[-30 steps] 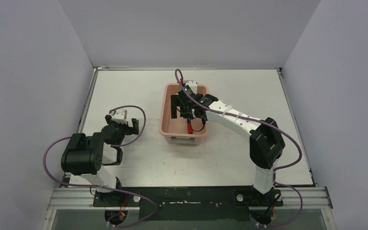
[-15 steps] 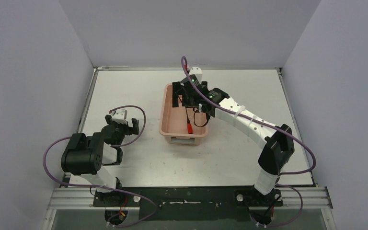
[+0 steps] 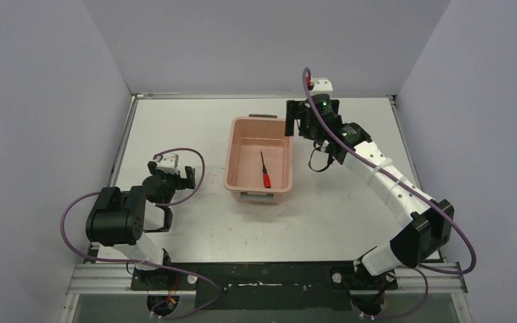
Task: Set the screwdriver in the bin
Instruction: Reset both arms
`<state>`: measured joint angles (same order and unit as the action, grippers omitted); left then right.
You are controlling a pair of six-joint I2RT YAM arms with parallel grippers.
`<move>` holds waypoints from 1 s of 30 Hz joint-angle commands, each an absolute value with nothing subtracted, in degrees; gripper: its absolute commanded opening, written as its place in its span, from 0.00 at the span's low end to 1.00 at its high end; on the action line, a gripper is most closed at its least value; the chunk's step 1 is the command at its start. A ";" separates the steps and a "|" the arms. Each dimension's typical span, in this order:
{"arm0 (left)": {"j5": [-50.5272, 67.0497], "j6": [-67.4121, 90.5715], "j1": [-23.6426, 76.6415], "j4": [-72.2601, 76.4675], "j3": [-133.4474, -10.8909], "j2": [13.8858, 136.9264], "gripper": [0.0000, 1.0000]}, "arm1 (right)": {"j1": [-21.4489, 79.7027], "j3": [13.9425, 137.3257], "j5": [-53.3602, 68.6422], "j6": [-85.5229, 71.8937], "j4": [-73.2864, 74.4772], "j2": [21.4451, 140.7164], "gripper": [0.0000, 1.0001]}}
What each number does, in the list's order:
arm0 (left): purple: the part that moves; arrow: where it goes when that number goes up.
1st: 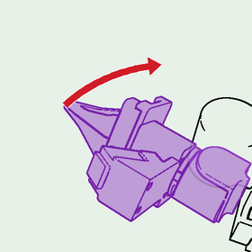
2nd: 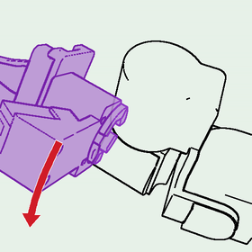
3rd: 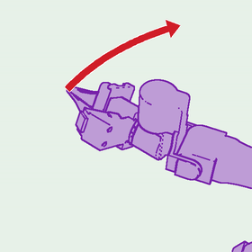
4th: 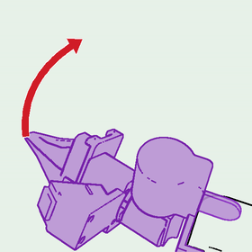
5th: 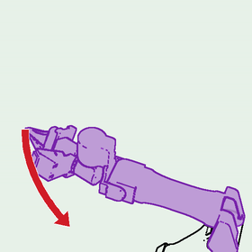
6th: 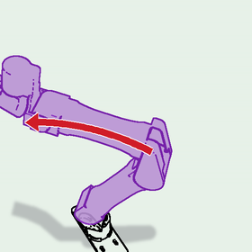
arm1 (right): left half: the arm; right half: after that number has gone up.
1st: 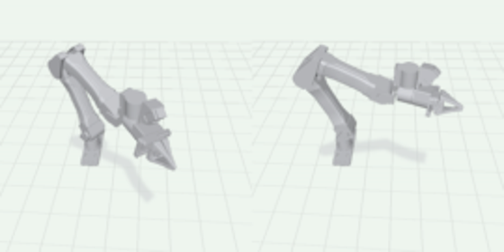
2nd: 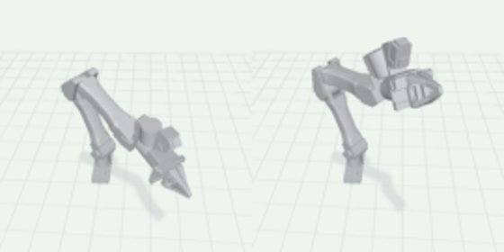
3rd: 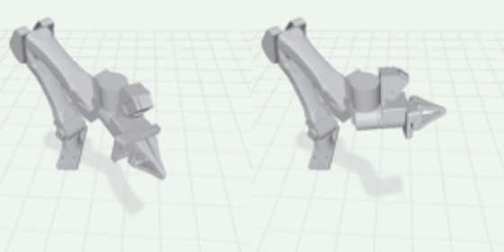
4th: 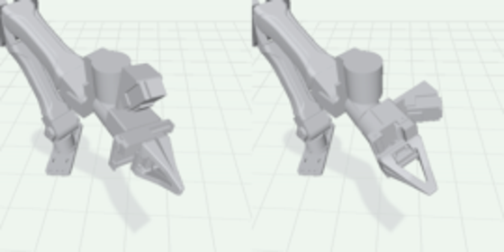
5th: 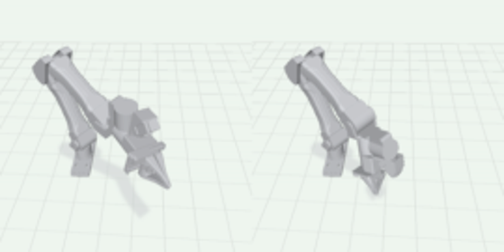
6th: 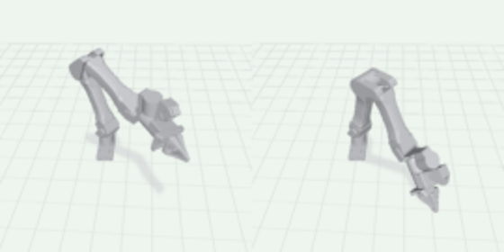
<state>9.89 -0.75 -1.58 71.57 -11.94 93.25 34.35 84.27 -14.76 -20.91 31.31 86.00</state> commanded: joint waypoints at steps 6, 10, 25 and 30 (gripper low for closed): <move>10.24 -0.93 -1.50 73.96 -12.70 92.77 0.97 | 14.70 78.57 -0.67 -15.73 28.32 77.35 1.00; 10.19 -0.97 -1.57 74.01 -12.66 92.76 0.97 | 7.80 76.98 3.88 -13.76 28.05 75.47 1.00; 10.20 -0.92 -1.49 74.05 -12.66 92.78 0.97 | -3.20 74.75 8.98 -8.00 26.14 75.57 1.00; 10.14 -0.92 -1.50 74.01 -12.66 92.76 0.97 | -3.19 74.79 8.44 -7.33 26.48 75.90 1.00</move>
<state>9.87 -0.75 -1.58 71.57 -11.94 93.25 -3.29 74.91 8.08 -8.88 29.12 77.62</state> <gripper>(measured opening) 0.971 0.999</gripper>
